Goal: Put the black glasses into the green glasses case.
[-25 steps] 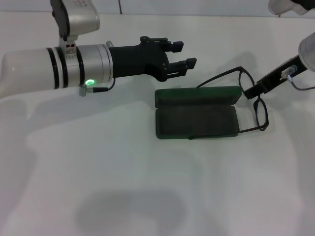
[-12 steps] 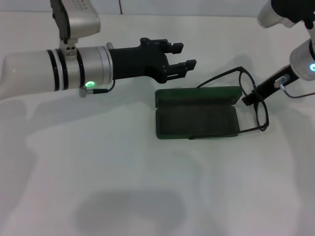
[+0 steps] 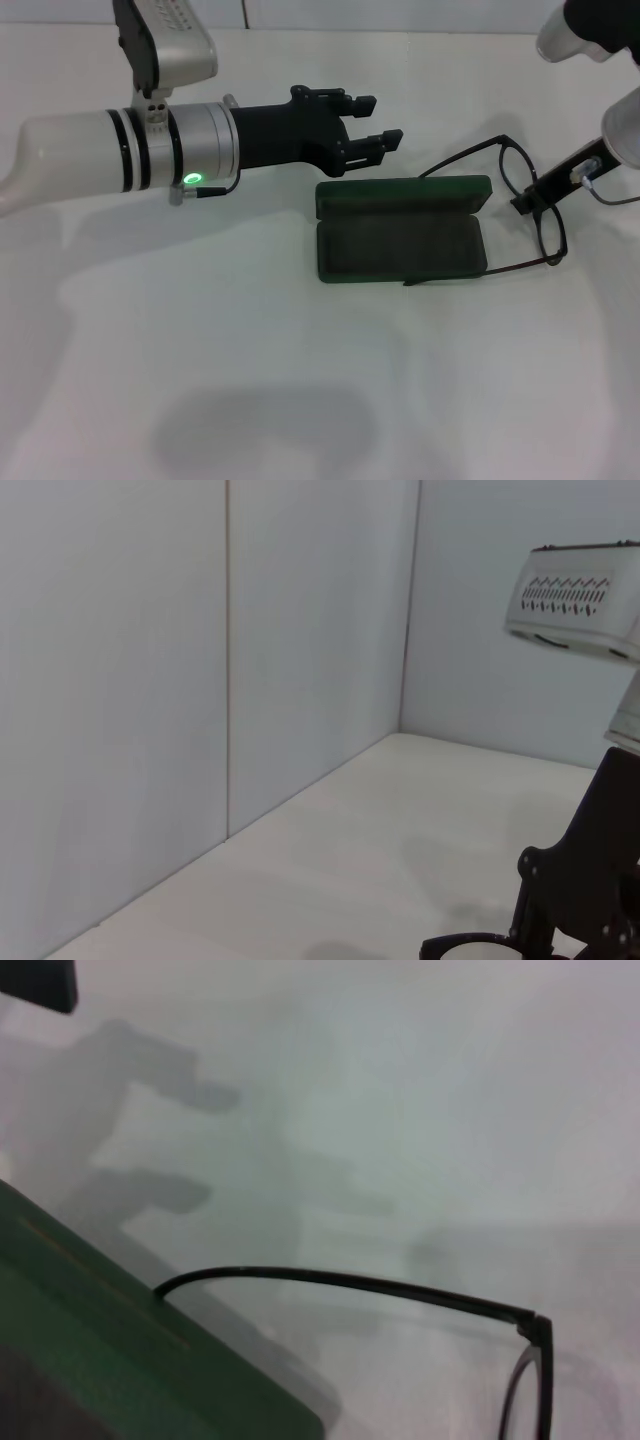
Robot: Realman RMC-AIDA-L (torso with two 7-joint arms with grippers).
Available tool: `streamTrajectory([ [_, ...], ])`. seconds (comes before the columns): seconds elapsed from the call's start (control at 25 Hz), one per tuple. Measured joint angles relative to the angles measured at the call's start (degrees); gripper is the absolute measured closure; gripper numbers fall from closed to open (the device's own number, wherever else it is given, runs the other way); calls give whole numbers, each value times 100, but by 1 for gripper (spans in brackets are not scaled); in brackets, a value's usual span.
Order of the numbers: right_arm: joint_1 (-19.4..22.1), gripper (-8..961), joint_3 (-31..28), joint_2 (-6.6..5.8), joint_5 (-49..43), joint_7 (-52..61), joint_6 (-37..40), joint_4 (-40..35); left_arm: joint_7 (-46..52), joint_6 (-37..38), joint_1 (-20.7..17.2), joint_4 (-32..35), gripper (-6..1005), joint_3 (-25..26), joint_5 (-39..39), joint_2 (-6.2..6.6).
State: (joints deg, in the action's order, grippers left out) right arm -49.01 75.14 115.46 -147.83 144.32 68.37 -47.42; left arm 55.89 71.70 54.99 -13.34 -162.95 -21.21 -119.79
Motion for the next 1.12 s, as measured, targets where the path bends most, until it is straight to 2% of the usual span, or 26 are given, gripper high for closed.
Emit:
streamTrajectory([
  [0.04, 8, 717, -19, -8, -39, 0, 40, -4, -2, -2, 2, 17, 440, 0, -3, 0],
  [0.56, 83, 740, -7, -10, -265, -45, 131, -94, -8, -7, 40, 34, 440, 0, -77, 0],
  [0.8, 423, 749, -53, -104, -233, -72, 226, -770, 16, 41, 50, 41, 440, 6, -154, 0],
  [0.88, 662, 783, -162, -148, -174, -104, 276, -1224, 16, 57, 51, 42, 440, 9, -248, 0],
  [0.92, 662, 800, -162, -148, -174, -104, 276, -1224, 17, 60, 51, 43, 440, 9, -295, 0],
  [1.12, 1022, 853, -851, -111, 330, -704, 392, -1764, 27, 101, 48, 43, 440, 9, -501, 7],
])
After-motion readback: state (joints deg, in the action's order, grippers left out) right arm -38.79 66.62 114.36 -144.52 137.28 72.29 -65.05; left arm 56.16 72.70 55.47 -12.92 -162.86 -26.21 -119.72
